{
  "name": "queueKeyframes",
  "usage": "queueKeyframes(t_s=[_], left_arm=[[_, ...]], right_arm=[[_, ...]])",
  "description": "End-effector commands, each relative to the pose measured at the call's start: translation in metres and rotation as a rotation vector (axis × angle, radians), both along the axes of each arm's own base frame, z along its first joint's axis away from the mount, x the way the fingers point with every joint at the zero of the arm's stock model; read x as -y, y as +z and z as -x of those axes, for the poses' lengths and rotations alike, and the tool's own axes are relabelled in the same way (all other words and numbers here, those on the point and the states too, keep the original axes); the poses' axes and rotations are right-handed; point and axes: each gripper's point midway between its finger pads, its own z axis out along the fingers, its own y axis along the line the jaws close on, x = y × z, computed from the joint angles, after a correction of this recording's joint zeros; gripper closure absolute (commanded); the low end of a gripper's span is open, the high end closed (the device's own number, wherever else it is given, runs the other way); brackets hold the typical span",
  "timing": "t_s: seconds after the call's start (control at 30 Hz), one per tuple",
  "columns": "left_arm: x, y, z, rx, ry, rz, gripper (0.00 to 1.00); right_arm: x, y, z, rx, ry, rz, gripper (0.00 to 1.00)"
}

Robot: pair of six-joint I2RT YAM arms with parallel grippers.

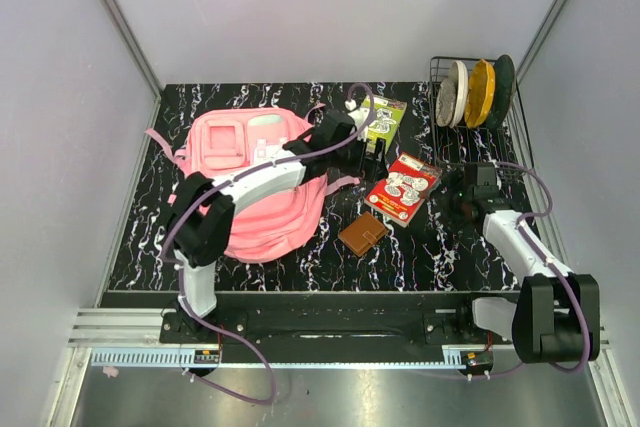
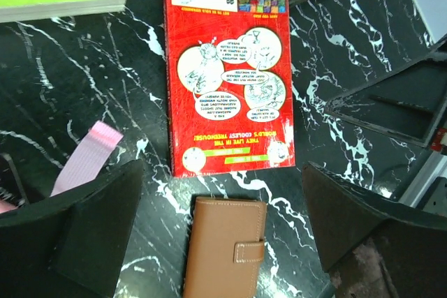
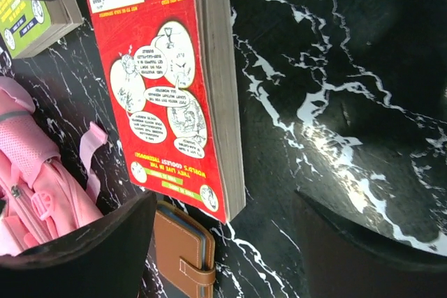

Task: Pack the student bag
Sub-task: Pick up the book from the center of the board.

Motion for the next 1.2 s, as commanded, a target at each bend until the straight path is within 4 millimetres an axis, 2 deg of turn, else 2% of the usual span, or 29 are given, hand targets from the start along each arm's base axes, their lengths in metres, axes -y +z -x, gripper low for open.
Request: queueKeyframes(t_s=[0.0, 0.07, 0.1, 0.3, 0.5, 0.63, 0.7, 0.73, 0.87, 0.97, 1.0, 1.03, 1.17], left_arm=[[0.035, -0.001, -0.014, 0.030, -0.058, 0.100, 0.01], [0.039, -0.013, -0.018, 0.015, -0.059, 0.096, 0.03], [0.042, -0.025, -0.020, 0.002, -0.058, 0.082, 0.03], [0.053, -0.057, -0.032, -0.047, -0.066, 0.070, 0.04], [0.059, -0.076, -0.032, -0.085, -0.085, 0.089, 0.04], [0.055, -0.088, -0.030, -0.115, -0.088, 0.094, 0.05], [0.052, -0.099, -0.024, -0.159, -0.095, 0.094, 0.06], [0.057, -0.095, -0.025, -0.150, -0.101, 0.123, 0.07], [0.058, -0.111, -0.014, -0.204, -0.122, 0.140, 0.11], [0.058, -0.117, -0.005, -0.235, -0.132, 0.156, 0.15], [0.059, -0.117, -0.001, -0.243, -0.136, 0.160, 0.16], [0.059, -0.117, 0.001, -0.242, -0.141, 0.166, 0.17], [0.053, -0.116, 0.018, -0.249, -0.144, 0.165, 0.20]], right_arm=[[-0.014, 0.010, -0.021, 0.094, 0.074, -0.056, 0.20], [-0.014, 0.005, -0.026, 0.091, 0.073, -0.057, 0.20], [-0.014, 0.003, -0.028, 0.086, 0.070, -0.059, 0.21], [-0.013, -0.015, -0.032, 0.033, 0.069, -0.049, 0.20], [-0.012, -0.036, -0.036, -0.012, 0.080, -0.039, 0.19], [-0.016, -0.045, -0.040, -0.020, 0.100, -0.053, 0.23], [-0.016, -0.051, -0.042, -0.029, 0.104, -0.051, 0.25], [-0.016, -0.053, -0.043, -0.030, 0.106, -0.049, 0.25], [-0.022, -0.062, -0.041, -0.043, 0.133, -0.071, 0.29], [-0.029, -0.068, -0.035, -0.042, 0.160, -0.108, 0.37], [-0.030, -0.073, -0.029, -0.063, 0.167, -0.115, 0.37], [-0.032, -0.070, -0.034, -0.028, 0.176, -0.123, 0.41], [-0.035, -0.074, -0.022, -0.026, 0.187, -0.135, 0.46]])
